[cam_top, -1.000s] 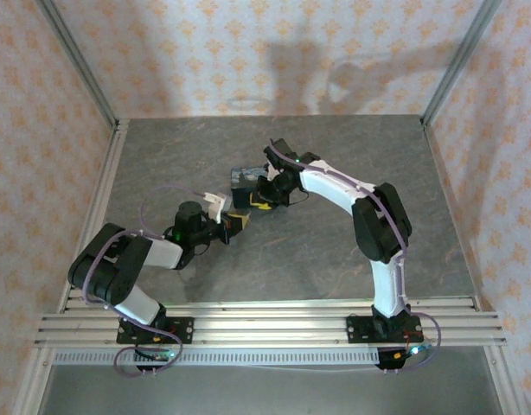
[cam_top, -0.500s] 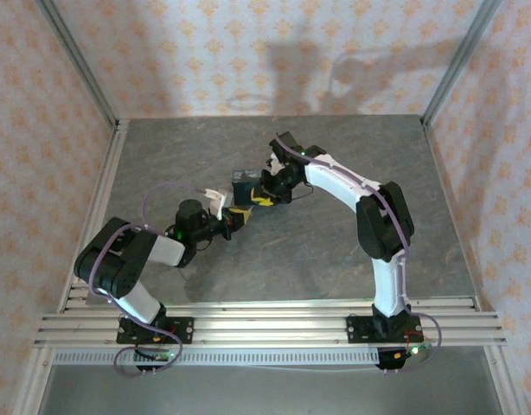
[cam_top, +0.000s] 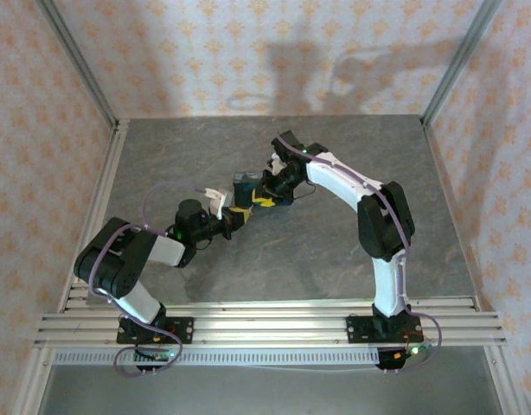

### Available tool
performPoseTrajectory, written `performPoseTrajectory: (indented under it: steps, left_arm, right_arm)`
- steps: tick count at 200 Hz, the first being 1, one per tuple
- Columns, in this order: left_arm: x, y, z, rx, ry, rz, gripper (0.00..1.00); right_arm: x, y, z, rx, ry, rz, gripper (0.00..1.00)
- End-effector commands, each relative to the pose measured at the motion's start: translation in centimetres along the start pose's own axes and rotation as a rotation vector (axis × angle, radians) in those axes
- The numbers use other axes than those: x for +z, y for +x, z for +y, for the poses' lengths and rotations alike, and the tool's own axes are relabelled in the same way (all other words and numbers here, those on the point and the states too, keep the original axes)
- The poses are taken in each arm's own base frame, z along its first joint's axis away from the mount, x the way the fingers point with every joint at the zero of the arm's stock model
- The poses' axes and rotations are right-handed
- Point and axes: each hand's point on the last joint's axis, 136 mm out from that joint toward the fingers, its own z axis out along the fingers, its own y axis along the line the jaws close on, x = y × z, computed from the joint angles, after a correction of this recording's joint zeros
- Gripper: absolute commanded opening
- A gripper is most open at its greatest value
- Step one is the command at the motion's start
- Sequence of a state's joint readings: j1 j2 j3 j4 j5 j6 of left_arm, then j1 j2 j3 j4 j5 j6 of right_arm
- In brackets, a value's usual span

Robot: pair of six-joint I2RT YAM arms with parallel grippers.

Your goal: Unlock the padlock with the key

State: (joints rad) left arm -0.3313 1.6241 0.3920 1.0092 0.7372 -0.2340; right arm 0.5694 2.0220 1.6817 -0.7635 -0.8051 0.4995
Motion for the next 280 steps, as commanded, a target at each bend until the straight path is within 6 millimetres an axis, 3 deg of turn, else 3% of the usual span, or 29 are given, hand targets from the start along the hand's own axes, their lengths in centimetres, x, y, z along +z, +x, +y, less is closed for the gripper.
performPoseTrajectory:
  steps: [1,280]
  left_arm:
    - [0.1,-1.9,-0.5,0.047,0.029,-0.058,0.00]
    - [1.2,-2.7,-1.9,0.006,0.123,-0.072,0.00]
  right_arm:
    - [-2.3,-0.1,2.4,-0.059,-0.056,-0.033,0.00]
    - [-2.8,0.4,3.1,-0.075,-0.128,0.000,0.00]
